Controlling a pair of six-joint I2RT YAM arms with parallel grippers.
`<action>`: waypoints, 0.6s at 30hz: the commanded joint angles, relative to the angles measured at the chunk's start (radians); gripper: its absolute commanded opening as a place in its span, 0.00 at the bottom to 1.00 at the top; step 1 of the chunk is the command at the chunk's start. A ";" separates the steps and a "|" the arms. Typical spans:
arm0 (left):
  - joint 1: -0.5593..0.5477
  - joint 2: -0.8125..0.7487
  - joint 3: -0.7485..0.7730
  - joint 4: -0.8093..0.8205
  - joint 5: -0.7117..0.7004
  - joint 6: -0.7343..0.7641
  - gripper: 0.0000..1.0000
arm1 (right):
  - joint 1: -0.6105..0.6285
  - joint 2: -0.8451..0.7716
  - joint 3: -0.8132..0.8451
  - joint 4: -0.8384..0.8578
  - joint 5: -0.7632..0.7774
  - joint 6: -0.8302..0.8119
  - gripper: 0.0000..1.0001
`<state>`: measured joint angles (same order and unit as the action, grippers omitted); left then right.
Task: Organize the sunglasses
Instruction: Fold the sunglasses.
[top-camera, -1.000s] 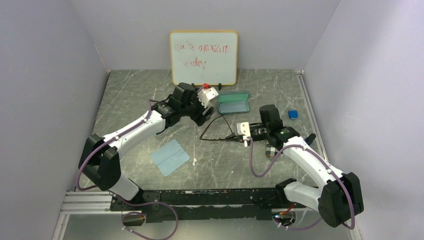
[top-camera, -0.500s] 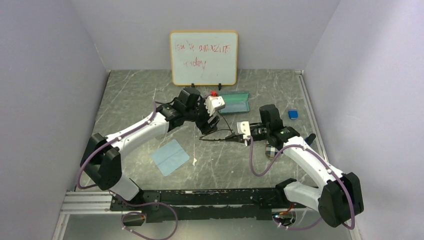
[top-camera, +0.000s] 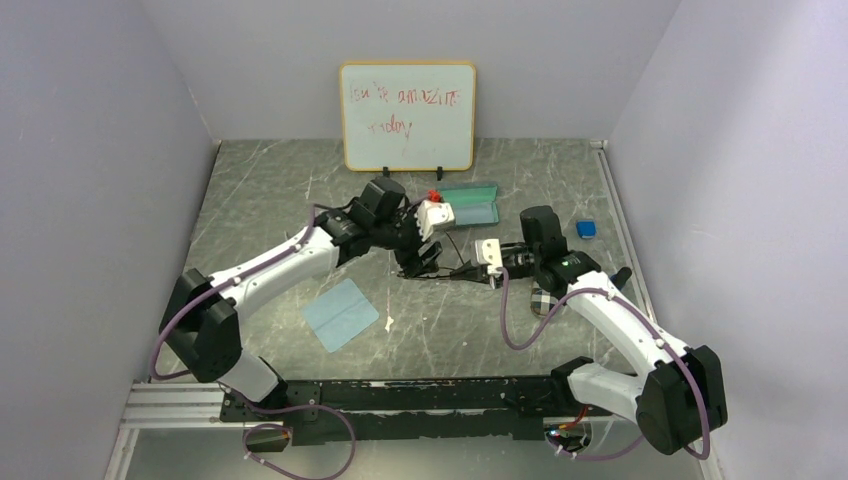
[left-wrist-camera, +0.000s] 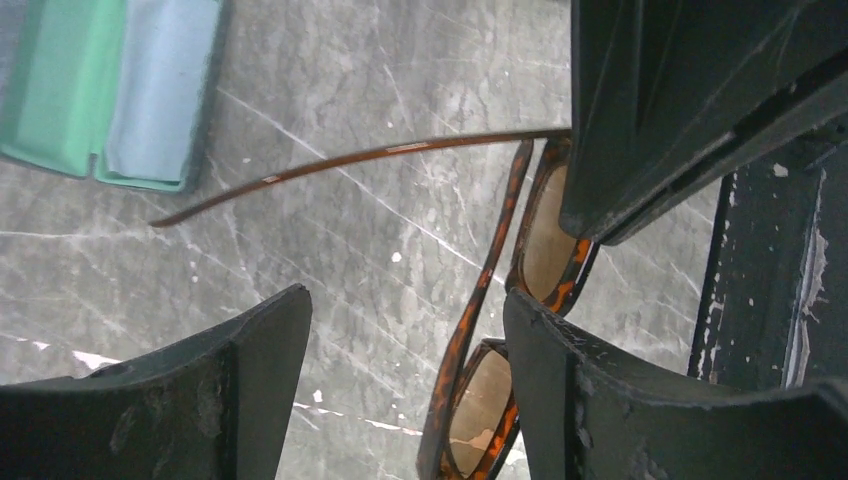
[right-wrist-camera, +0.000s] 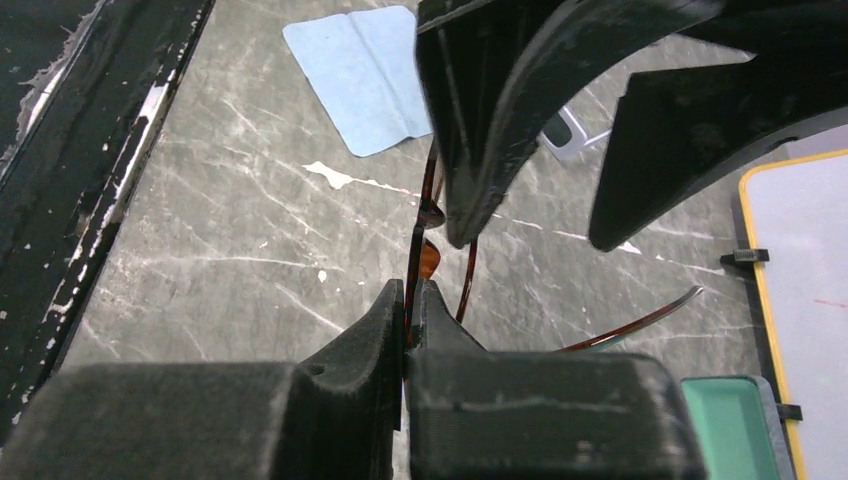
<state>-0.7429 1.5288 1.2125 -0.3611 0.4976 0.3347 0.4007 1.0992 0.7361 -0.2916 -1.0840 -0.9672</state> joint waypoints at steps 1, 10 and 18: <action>0.023 -0.081 0.100 0.028 -0.082 -0.050 0.76 | 0.001 -0.012 0.043 -0.038 -0.042 -0.083 0.00; 0.056 -0.032 0.282 0.071 -0.399 -0.092 0.76 | 0.019 -0.006 0.049 -0.222 -0.080 -0.296 0.00; -0.012 0.208 0.400 0.028 -0.551 -0.064 0.76 | 0.039 -0.022 0.045 -0.263 -0.049 -0.364 0.00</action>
<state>-0.7273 1.6356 1.5761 -0.2897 0.0467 0.2680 0.4362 1.0992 0.7406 -0.5282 -1.1019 -1.2514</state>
